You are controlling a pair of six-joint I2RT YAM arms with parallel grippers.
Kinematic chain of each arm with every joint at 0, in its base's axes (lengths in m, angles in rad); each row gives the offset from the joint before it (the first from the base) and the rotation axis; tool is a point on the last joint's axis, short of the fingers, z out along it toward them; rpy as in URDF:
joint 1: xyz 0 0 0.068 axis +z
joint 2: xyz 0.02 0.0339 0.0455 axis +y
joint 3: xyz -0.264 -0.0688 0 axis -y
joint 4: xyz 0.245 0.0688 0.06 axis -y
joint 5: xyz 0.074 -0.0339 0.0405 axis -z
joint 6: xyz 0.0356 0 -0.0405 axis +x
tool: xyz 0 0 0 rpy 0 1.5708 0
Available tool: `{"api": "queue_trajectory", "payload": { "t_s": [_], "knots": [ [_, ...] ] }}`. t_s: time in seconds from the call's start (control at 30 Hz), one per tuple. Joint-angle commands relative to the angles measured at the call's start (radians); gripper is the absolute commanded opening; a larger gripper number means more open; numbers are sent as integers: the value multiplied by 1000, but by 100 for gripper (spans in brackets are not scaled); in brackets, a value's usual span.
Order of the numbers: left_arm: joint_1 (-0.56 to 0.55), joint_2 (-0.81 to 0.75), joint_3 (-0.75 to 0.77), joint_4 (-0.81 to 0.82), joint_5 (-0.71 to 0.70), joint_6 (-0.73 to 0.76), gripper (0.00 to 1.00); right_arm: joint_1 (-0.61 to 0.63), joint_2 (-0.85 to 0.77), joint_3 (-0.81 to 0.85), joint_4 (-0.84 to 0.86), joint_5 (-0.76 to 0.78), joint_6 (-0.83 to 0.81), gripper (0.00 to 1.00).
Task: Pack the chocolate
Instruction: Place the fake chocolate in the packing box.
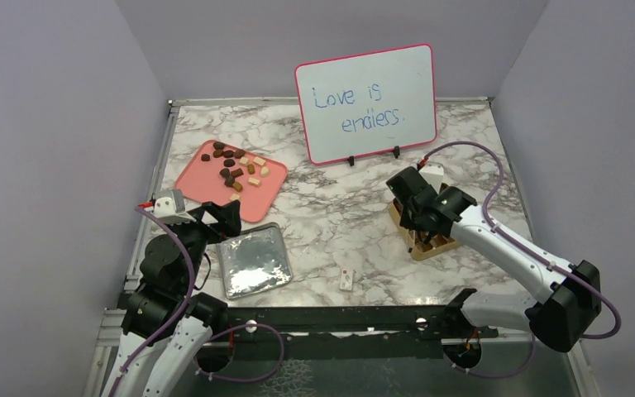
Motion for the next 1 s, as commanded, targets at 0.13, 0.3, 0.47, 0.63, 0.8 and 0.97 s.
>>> {"api": "queue_trajectory", "payload": {
  "t_s": [0.13,0.3,0.47,0.63,0.8,0.97],
  "knots": [
    [8,-1,-1,23,20,3,99,-73,-20,-59,72,-55,-43,25],
    [7,0,-3,23,21,3,99,-89,3,-72,89,-53,-49,26],
    [8,6,-1,22,23,5,99,-91,7,-74,95,-54,-50,29],
    [8,1,-3,24,22,5,99,-92,0,-64,79,-34,-48,34],
    [9,2,-2,24,22,3,99,-92,-9,-54,62,-20,-45,36],
    [7,2,-3,23,23,3,99,-92,-15,-33,36,-12,-50,37]
  ]
}}
